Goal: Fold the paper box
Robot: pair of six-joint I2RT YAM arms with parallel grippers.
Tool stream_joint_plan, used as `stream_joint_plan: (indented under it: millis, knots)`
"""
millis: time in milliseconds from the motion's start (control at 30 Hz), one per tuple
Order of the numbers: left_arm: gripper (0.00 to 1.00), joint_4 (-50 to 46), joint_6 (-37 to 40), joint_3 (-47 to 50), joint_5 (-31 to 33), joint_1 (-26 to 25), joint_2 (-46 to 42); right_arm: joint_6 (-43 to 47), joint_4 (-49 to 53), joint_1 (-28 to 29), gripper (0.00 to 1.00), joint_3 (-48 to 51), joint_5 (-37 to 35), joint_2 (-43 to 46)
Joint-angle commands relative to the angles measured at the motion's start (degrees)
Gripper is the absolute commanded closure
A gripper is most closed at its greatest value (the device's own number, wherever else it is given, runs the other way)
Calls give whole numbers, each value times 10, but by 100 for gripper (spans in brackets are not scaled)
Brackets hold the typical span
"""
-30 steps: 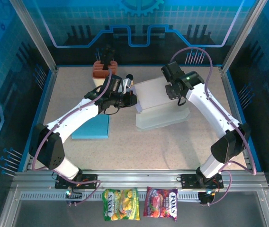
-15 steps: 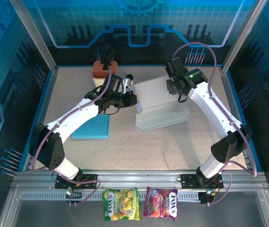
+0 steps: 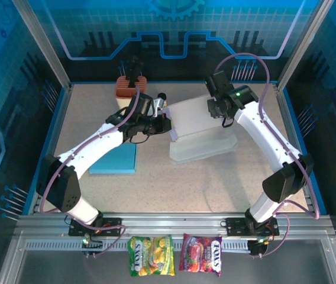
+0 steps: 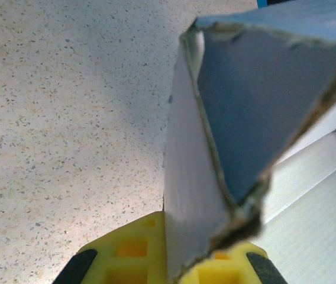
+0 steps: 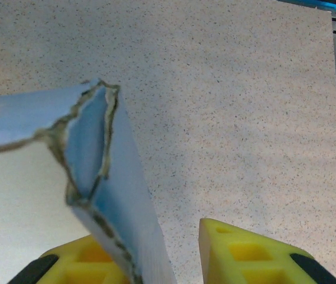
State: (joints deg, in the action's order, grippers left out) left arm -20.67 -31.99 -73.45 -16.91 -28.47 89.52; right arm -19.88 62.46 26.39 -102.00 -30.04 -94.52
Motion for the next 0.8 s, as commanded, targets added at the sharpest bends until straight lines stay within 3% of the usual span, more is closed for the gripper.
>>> stream_joint_plan:
  millis: [0,100,267,433,667,767]
  knots:
    - [100,-1,0,-18,-7,-2,3,-7,-1,-8,75,4,-17,-11]
    - [100,-2,0,-20,-5,-1,4,-15,14,1,90,-4,-60,-20]
    - [100,-7,-3,-22,1,-3,4,-59,71,23,99,-28,-174,-43]
    - [100,-10,-5,-23,6,-5,5,-93,111,27,100,-38,-230,-54]
    - [100,-8,-4,-22,4,-6,6,-60,73,26,84,-29,-180,-42]
    - [100,-8,-5,-22,3,-7,6,-59,76,25,87,-33,-177,-48]
